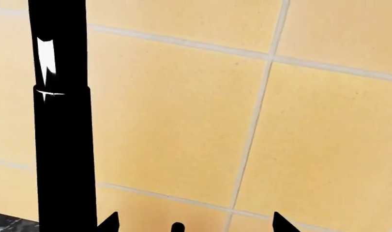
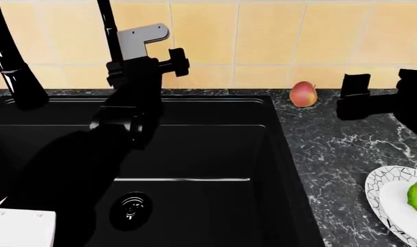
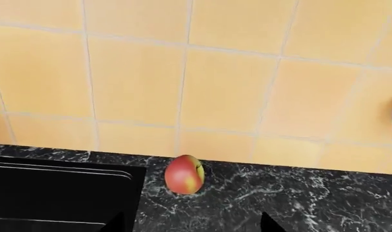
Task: Pick the lime from the counter and place it in the sink. Then turn on the sink faucet.
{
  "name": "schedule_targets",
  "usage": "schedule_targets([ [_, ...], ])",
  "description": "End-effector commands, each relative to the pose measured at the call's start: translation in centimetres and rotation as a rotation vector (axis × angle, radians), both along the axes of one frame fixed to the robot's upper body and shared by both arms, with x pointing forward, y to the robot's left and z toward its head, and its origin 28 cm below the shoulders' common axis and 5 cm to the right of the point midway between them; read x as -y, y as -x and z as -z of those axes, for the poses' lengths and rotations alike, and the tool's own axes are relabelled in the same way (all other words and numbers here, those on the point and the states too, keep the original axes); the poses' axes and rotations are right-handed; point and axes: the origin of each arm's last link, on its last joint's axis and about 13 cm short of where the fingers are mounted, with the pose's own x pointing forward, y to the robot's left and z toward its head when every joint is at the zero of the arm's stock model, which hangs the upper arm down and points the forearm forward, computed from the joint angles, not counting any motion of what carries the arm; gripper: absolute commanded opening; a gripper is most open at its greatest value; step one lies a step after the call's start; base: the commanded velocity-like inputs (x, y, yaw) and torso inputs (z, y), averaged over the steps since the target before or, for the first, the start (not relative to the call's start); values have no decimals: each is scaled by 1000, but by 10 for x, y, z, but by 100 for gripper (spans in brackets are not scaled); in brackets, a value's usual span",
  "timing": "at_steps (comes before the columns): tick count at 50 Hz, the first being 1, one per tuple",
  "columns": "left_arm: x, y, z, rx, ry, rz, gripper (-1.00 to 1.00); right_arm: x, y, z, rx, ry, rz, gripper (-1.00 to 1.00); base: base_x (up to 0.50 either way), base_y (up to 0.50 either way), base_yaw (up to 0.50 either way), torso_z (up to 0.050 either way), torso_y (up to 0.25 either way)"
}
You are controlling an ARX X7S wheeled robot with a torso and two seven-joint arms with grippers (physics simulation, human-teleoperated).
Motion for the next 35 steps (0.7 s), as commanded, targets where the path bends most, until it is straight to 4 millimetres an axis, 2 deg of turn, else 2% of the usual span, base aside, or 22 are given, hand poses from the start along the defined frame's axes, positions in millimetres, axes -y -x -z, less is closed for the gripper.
schedule_targets([
  [1, -1, 0, -2, 6, -5, -1, 100, 15, 62, -21, -113, -9, 36, 100, 0, 0, 0, 0, 0],
  [9, -2, -1, -2, 8, -6, -2, 100, 24, 77, -23, -146, -27, 84, 100, 0, 0, 0, 0, 0],
  [15, -2, -1, -1, 6, -3, -6, 100, 34, 89, -14, -180, -66, 141, 100, 0, 0, 0, 0, 0],
  [22, -4, -1, 0, 3, -5, -11, 100, 42, 99, -13, -187, -74, 175, 100, 0, 0, 0, 0, 0],
  [26, -5, -1, -1, 5, -5, -12, 100, 48, 101, -13, -183, -76, 199, 100, 0, 0, 0, 0, 0],
  [32, -6, -1, 0, 3, -5, -14, 100, 55, 98, 4, -203, -103, 220, 100, 0, 0, 0, 0, 0],
  [35, -6, -1, -1, 6, -6, -13, 100, 59, 97, 6, -208, -110, 229, 100, 0, 0, 0, 0, 0],
])
